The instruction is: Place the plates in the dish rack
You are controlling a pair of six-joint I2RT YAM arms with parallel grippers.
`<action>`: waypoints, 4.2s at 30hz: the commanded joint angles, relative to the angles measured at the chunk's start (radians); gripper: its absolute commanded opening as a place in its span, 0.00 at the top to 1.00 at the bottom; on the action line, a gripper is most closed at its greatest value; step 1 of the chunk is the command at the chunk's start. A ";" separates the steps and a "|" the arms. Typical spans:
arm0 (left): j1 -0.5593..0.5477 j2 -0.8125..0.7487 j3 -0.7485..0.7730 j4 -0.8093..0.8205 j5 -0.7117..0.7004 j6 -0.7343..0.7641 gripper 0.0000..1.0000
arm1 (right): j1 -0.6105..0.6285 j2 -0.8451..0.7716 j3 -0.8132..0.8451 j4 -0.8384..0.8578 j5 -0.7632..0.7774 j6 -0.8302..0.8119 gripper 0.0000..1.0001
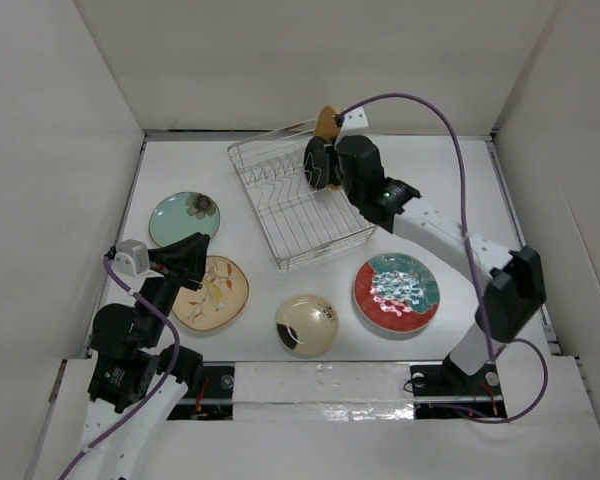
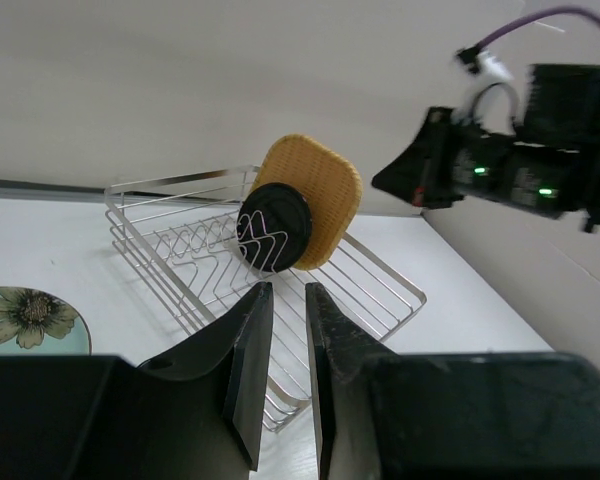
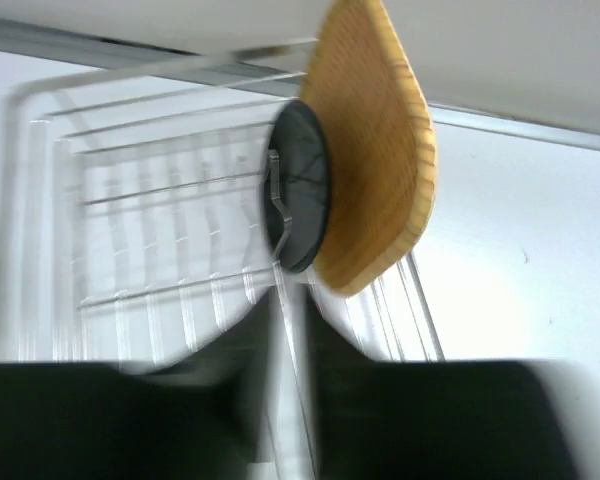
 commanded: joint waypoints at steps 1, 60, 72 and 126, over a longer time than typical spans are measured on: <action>-0.006 0.014 0.009 0.045 0.003 0.007 0.84 | 0.101 -0.131 -0.126 0.087 -0.111 0.113 1.00; -0.006 -0.009 0.008 0.044 0.031 -0.004 0.96 | -0.168 -0.801 -1.093 -0.235 -0.303 0.841 0.40; -0.006 -0.004 0.008 0.042 0.034 -0.002 0.96 | -0.566 -0.659 -1.041 0.010 -0.403 0.638 0.37; -0.028 0.048 0.011 0.041 0.018 0.006 0.95 | -1.097 -1.082 -1.159 0.261 -0.628 0.669 1.00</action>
